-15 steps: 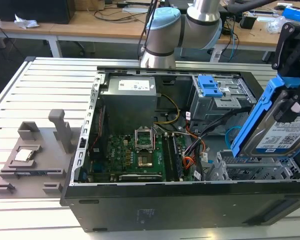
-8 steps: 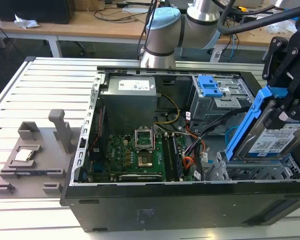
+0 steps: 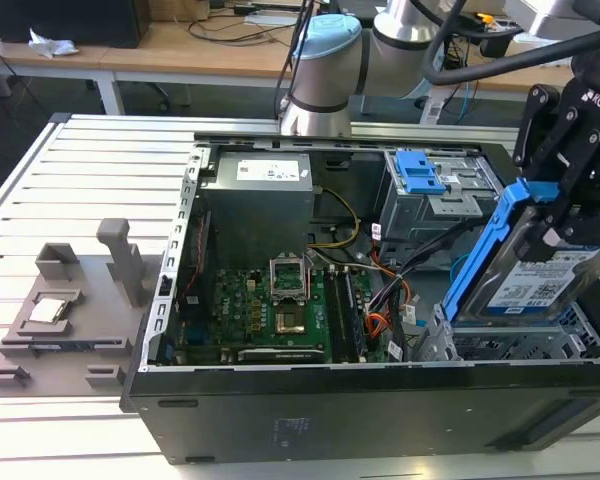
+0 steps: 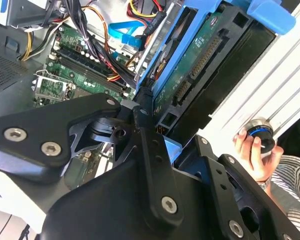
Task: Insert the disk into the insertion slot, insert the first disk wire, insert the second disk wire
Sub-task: 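Insert the disk into the insertion slot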
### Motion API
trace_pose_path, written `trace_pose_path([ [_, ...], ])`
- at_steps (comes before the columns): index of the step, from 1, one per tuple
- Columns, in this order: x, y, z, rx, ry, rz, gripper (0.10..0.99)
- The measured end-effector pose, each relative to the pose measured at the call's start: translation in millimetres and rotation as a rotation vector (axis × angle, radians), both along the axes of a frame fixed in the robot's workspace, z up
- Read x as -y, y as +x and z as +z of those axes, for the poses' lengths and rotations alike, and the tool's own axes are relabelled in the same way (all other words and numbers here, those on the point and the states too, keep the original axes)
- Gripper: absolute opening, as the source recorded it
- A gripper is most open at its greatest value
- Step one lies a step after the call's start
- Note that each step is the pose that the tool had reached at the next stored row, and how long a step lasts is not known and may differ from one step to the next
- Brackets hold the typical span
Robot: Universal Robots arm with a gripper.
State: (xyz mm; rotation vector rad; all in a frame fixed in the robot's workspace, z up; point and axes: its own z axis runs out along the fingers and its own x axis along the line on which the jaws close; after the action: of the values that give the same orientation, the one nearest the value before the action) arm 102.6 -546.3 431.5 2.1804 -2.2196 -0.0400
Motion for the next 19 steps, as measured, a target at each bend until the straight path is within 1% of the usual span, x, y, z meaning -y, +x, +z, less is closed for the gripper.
trace_pose_path([
  [19, 0.0, 0.0, -29.4, 0.0000, 0.000, 0.000, 0.365],
])
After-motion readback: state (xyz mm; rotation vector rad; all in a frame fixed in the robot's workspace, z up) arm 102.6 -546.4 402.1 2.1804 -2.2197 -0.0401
